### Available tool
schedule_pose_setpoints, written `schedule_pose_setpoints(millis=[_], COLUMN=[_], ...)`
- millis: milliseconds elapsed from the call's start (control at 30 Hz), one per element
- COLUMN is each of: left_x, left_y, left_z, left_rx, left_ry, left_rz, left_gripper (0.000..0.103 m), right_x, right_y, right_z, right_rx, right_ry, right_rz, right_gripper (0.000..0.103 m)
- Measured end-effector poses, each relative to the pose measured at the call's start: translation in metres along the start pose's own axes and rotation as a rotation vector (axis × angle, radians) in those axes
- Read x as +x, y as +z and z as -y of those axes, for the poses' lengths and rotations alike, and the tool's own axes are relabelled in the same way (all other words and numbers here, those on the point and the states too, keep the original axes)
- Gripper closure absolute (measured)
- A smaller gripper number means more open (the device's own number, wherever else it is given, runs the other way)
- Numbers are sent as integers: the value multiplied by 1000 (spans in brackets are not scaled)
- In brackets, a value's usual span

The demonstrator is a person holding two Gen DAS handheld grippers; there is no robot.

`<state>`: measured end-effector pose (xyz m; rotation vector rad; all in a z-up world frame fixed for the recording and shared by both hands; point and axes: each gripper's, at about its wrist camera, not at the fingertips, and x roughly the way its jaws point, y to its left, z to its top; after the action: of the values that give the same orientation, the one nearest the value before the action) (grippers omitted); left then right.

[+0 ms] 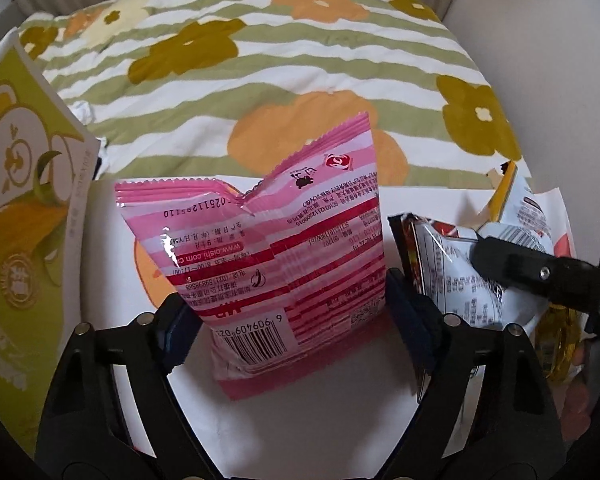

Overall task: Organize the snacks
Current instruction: 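Grasp the pink striped wafer pack with the left gripper while the right grasps the white TATE bag, then drop the pink wafer pack into the box with the left gripper while the right drops the TATE bag in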

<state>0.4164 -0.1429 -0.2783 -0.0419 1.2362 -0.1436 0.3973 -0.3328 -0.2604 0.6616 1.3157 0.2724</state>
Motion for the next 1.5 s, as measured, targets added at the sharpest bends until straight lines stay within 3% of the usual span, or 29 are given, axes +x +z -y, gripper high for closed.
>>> schedule_pose_setpoints(millis=[167, 567, 767, 1033, 1300, 1500], left_x=[-4, -44, -86, -169, -251, -279], left_y=[-1, -7, -8, -6, -6, -9], left_z=[0, -10, -22, -44, -112, -188], left_rx=[17, 41, 31, 40, 6, -44], left_ry=[-1, 57, 53, 34, 57, 108], left_rz=[7, 56, 114, 238, 351, 361], left_gripper=[32, 34, 34, 34, 34, 34], right_x=[-1, -21, -46, -91, -112, -93], right_y=[-3, -6, -13, -27, -45, -69], right_z=[-3, -22, -47, -104, -191, -258], right_rx=[-14, -48, -101, -207, -338, -414], right_ry=[-6, -1, -29, -56, -33, 9], right_rz=[4, 56, 113, 215, 292, 301], right_gripper=[33, 39, 40, 40, 40, 40])
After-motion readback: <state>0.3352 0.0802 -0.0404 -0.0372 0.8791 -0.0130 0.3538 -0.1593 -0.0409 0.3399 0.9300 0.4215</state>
